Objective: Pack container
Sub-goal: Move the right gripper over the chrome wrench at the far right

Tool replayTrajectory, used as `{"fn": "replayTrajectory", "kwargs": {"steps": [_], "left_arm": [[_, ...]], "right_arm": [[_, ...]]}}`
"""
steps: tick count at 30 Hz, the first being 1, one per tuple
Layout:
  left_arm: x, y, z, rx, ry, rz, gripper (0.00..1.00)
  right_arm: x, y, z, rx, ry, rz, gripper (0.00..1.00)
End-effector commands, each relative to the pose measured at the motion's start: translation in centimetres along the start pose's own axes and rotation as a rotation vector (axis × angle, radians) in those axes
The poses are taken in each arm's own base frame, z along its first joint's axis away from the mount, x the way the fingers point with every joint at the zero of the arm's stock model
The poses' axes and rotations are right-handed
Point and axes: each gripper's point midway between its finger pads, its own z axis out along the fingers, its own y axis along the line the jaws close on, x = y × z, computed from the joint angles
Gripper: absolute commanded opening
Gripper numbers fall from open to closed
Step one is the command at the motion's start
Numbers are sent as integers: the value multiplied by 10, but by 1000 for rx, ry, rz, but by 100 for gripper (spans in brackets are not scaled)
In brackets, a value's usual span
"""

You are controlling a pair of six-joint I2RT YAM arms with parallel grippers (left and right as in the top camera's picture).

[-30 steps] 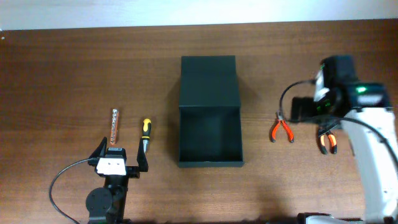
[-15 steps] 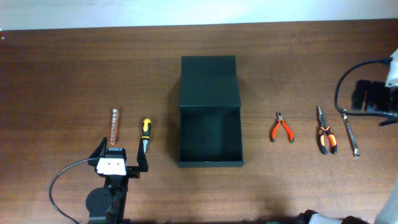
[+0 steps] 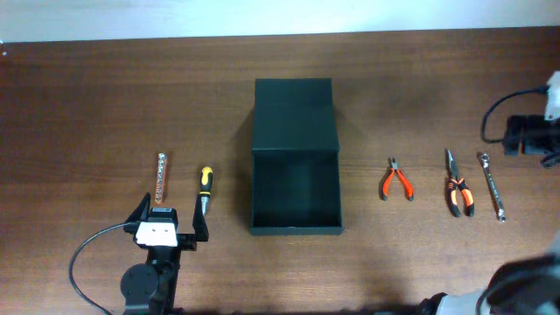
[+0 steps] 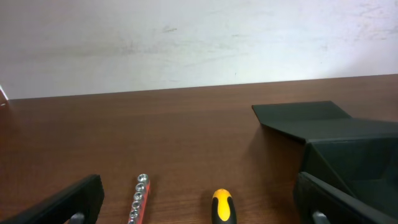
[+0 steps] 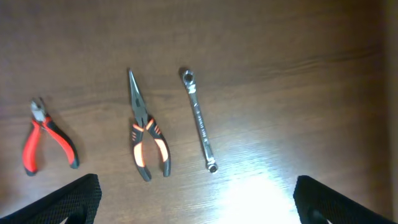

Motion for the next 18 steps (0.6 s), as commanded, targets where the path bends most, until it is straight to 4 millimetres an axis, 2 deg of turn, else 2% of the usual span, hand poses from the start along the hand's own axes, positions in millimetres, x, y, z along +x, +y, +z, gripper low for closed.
{"fn": "replayTrajectory", "kwargs": {"steps": [1,4,10,18], "left_arm": [[2,2,0,-9,-1,15,99],[2,2,0,-9,-1,15,99],[2,2,0,-9,-1,15,99],[2,2,0,-9,-1,15,99]], "right_arm": [[-1,2,27,-52,54,-55,99],[-2,8,43,-102,75,-95,99],[1,2,67,-113,118,-83,99],[1,-22,74,-58,114,-46,99]]}}
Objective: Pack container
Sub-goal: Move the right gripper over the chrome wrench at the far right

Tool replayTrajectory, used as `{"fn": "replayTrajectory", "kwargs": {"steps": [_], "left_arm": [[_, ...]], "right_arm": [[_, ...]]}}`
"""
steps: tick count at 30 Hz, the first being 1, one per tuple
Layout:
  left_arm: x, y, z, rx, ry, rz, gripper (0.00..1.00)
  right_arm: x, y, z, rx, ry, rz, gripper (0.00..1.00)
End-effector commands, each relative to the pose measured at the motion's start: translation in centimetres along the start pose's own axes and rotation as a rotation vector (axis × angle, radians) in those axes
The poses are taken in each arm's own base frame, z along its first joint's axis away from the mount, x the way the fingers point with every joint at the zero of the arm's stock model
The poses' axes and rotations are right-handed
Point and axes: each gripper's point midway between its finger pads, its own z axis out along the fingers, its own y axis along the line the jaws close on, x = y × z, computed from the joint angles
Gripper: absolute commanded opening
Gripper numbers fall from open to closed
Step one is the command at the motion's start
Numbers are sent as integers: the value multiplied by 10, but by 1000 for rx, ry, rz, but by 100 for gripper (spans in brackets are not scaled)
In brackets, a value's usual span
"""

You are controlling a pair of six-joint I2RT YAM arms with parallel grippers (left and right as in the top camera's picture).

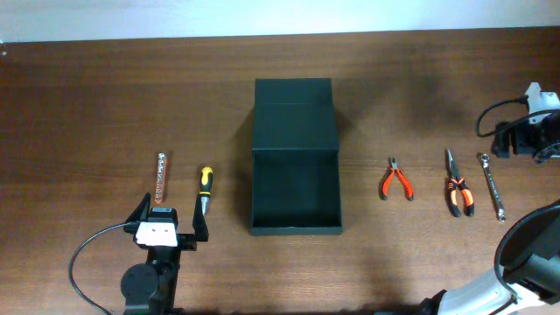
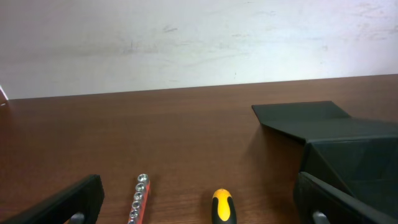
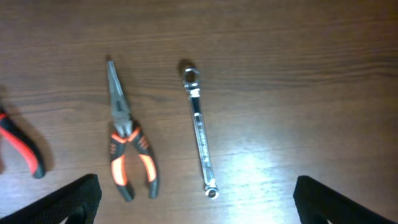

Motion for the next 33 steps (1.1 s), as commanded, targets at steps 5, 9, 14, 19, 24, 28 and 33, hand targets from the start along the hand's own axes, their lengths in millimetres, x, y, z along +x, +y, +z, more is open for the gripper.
{"fn": "replayTrajectory", "kwargs": {"steps": [5,9,14,19,24,28,33], "left_arm": [[2,2,0,-10,-1,16,99],[2,2,0,-10,-1,16,99],[2,2,0,-10,-1,16,99],[2,2,0,-10,-1,16,99],[2,2,0,-10,-1,16,99],[2,2,0,-10,-1,16,99],[2,2,0,-10,-1,16,99]], "right_arm": [[8,-13,5,-25,-6,12,99],[7,-10,5,-41,-15,-48,99],[1,-14,14,-33,-24,-73,99],[9,-16,36,-43,46,-70,99],[7,-16,44,-53,46,-66,99],[6,-9,45,-87,33,-64,99],[17,-14,56,-61,88,-57,99]]}}
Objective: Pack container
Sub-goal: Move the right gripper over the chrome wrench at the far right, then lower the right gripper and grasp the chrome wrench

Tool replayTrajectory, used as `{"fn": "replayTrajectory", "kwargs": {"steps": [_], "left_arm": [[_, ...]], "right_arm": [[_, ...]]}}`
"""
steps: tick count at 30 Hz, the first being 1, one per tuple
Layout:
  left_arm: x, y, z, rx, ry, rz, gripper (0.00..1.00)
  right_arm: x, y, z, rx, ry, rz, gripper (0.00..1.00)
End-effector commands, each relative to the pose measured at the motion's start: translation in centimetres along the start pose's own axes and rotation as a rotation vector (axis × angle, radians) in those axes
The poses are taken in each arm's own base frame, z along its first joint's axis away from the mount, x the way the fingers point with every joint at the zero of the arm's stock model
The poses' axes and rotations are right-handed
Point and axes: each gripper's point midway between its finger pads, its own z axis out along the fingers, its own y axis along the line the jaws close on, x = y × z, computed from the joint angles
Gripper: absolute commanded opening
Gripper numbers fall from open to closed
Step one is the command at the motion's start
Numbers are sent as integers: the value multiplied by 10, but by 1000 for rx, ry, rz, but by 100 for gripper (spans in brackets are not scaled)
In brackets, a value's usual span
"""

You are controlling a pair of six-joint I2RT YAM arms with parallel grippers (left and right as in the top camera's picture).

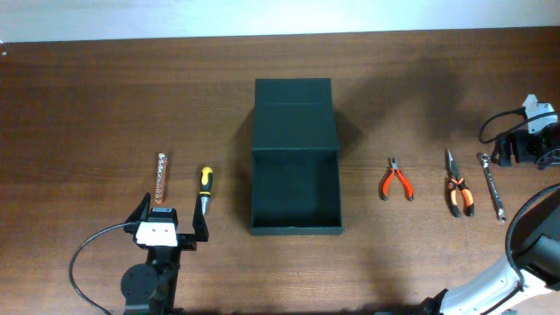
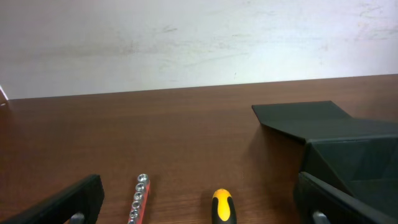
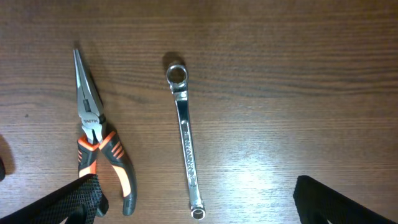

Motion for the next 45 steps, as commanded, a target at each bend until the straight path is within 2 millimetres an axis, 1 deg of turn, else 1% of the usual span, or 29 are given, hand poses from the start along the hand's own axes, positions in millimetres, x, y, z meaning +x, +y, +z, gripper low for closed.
{"fn": "replayTrajectory", "kwargs": {"steps": [1,4,9,12,14,19,23,29,32,35,40,45], "left_arm": [[2,2,0,-10,-1,15,99],[2,2,0,-10,-1,15,99],[2,2,0,-10,-1,15,99],[2,2,0,-10,-1,15,99],[2,2,0,-10,-1,15,99],[2,2,0,-10,-1,15,99],[2,2,0,-10,-1,15,99],[2,2,0,-10,-1,15,99],[2,2,0,-10,-1,15,99],[2,2,0,-10,-1,15,99],[2,2,0,-10,-1,15,99],[2,2,0,-10,-1,15,99]], "right_arm": [[11,0,15,-6,50,1,99],[16,3,28,-23,76,1,99],[20,5,40,-40,106,3,99],[29,-3,46,6,157,47,99],[33,-4,49,11,177,70,99],[38,1,50,-6,195,71,99],[38,10,52,-54,186,75,99],[50,16,71,-66,204,76,99],[53,14,76,-46,209,75,99],[50,8,77,-19,198,73,99],[51,-4,76,50,214,76,99],[53,-7,76,68,224,77,99]]}}
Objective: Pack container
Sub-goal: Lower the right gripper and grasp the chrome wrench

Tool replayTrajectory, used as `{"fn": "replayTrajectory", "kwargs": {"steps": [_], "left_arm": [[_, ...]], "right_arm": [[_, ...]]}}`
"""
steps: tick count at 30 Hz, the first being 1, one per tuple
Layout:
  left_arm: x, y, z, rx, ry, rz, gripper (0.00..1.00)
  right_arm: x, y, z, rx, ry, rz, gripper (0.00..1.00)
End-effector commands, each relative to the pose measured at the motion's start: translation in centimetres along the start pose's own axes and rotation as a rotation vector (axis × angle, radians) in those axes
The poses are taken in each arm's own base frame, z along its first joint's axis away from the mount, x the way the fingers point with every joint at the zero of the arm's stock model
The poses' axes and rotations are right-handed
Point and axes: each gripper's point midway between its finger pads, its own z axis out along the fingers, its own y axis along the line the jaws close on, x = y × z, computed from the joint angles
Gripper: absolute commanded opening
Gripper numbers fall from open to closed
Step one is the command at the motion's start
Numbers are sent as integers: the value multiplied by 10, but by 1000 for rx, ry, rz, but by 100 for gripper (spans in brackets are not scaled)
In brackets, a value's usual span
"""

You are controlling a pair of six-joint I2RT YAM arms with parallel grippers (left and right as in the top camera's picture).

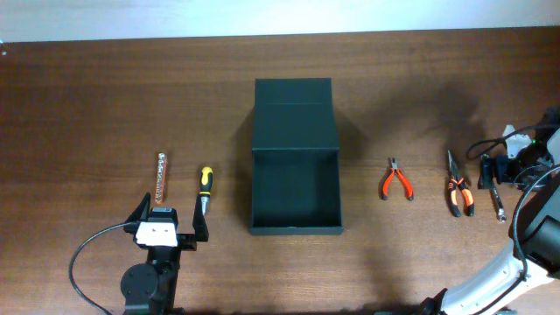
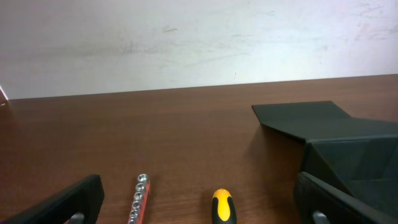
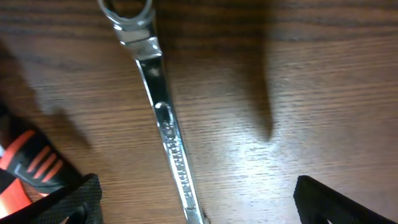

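The open black box (image 1: 295, 188) sits mid-table, its lid flap lying behind it; it also shows at the right of the left wrist view (image 2: 348, 155). A silver wrench (image 1: 494, 197) lies at the far right. My right gripper (image 1: 506, 164) is open and low over it, with the wrench shaft (image 3: 163, 118) running between the spread fingers (image 3: 336, 199). My left gripper (image 1: 171, 214) stands open at the front left, behind a yellow-black screwdriver (image 2: 222, 206) and a red socket rail (image 2: 139, 199).
Orange-black needle-nose pliers (image 1: 457, 185) lie just left of the wrench, their handle at the edge of the right wrist view (image 3: 28, 171). Red-handled pliers (image 1: 396, 179) lie between them and the box. A white wall backs the table (image 2: 186, 43).
My right gripper is now lower and closer over the wrench, which fills far more of the wrist view. It is still open. The left arm has not moved.
My right gripper was first high over both pliers and the wrench. Then it was further right, with only the needle-nose pliers and wrench in view, then nearer to them, and now low over the wrench alone. The left arm stayed still throughout.
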Motion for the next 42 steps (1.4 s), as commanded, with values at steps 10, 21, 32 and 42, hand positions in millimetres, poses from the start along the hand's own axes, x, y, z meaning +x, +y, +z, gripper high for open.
{"fn": "replayTrajectory", "kwargs": {"steps": [10,21,32,42], "left_arm": [[2,2,0,-10,-1,16,99],[2,2,0,-10,-1,16,99],[2,2,0,-10,-1,16,99],[2,2,0,-10,-1,16,99]], "right_arm": [[3,-2,5,18,26,17,99],[6,6,16,7,49,1,99],[7,7,23,6,53,0,99],[10,9,31,8,50,1,99]]}}
